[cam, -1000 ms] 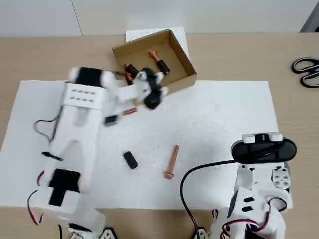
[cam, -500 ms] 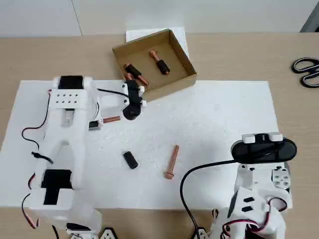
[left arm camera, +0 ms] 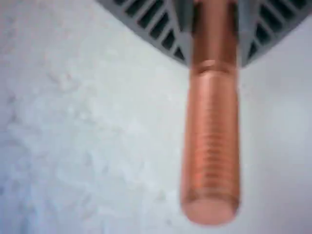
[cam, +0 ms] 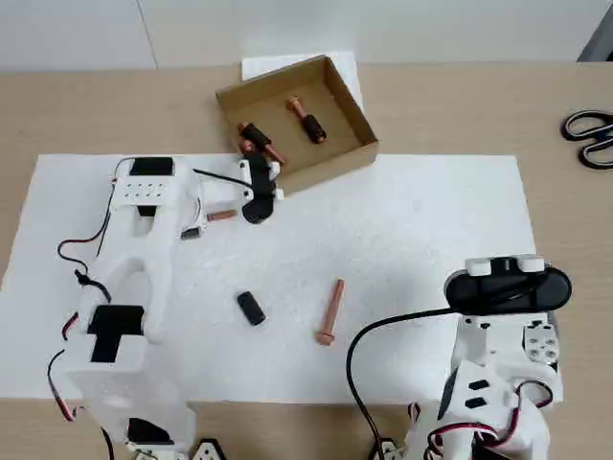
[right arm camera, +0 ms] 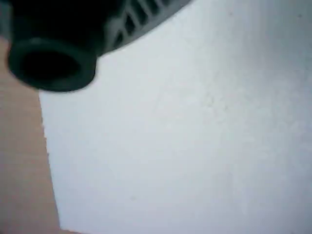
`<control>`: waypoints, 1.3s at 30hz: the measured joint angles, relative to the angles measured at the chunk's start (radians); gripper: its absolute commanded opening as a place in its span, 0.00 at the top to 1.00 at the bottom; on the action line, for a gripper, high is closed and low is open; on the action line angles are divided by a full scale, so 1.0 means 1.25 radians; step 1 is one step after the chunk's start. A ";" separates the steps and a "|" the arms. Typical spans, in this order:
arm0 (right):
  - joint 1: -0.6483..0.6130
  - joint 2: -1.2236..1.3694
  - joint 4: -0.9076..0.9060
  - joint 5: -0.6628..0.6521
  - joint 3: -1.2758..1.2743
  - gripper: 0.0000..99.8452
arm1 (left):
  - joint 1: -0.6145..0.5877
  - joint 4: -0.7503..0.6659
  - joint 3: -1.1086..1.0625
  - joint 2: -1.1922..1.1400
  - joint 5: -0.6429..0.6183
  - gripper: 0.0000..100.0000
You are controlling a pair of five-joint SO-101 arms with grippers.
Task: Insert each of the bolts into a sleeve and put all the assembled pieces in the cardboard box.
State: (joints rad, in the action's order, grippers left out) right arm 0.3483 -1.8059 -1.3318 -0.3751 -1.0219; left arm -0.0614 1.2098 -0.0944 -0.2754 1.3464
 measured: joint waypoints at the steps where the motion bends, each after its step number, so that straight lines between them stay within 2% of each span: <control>1: 0.000 0.000 0.000 0.000 0.000 1.00 | 0.006 0.000 -0.002 0.001 0.000 0.99; 13: 0.000 0.000 0.000 0.000 0.000 1.00 | 0.090 0.016 -0.026 0.001 0.000 0.99; 18: 0.000 0.000 0.000 0.000 0.000 1.00 | 0.107 0.058 -0.026 0.001 0.000 0.90; 30: 0.000 -0.001 0.000 0.000 0.000 1.00 | 0.152 0.059 -0.027 -0.018 0.000 0.91; 39: 0.000 -0.001 0.000 0.000 0.000 0.99 | 0.172 0.058 0.172 -0.018 -0.002 0.91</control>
State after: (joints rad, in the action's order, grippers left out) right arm 0.3483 -1.8075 -1.3318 -0.3751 -1.0219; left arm 0.1534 1.2820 0.1204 -0.2984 1.3433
